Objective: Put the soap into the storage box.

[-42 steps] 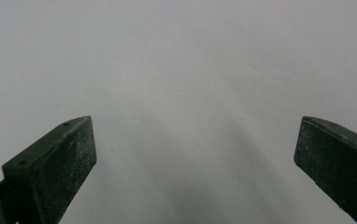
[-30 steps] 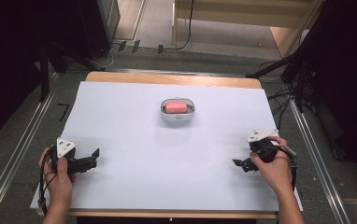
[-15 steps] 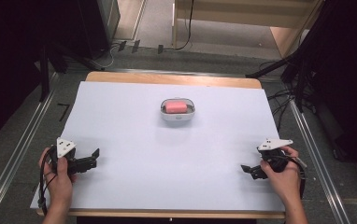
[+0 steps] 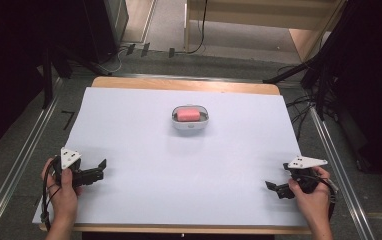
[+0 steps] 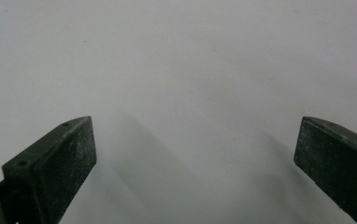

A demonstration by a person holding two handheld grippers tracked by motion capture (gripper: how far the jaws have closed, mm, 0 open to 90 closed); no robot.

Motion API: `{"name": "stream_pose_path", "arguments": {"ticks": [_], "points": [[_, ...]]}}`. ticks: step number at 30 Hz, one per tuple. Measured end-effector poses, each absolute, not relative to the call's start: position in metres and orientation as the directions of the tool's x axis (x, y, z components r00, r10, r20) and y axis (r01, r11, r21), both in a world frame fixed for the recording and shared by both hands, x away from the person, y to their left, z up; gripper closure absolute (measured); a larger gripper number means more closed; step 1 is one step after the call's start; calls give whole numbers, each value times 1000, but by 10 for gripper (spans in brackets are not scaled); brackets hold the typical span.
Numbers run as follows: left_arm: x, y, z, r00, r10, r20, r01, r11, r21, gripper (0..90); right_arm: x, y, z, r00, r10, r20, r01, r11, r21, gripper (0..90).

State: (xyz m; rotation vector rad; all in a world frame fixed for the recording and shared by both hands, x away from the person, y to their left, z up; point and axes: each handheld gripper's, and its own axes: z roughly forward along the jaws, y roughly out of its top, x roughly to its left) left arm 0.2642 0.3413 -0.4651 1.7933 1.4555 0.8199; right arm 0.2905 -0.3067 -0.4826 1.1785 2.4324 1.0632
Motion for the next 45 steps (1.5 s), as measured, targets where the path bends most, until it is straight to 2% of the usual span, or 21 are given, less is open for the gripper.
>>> {"name": "stream_pose_path", "arguments": {"ticks": [25, 31, 35, 45], "points": [[264, 342, -465, 177, 983, 48, 559, -140, 817, 0, 265, -331, -490, -592, 796, 129, 545, 277, 791, 0], [265, 342, -465, 176, 984, 39, 560, -133, 818, 0, 263, -337, -490, -566, 809, 161, 535, 212, 818, 0], [265, 343, -465, 178, 983, 38, 561, -133, 817, 0, 261, -336, -490, -552, 824, 131, 520, 217, 826, 0], [265, 342, -465, 179, 983, 46, 564, -141, 814, 0, 262, -338, -490, -540, 828, 153, 530, 193, 826, 0]]}}
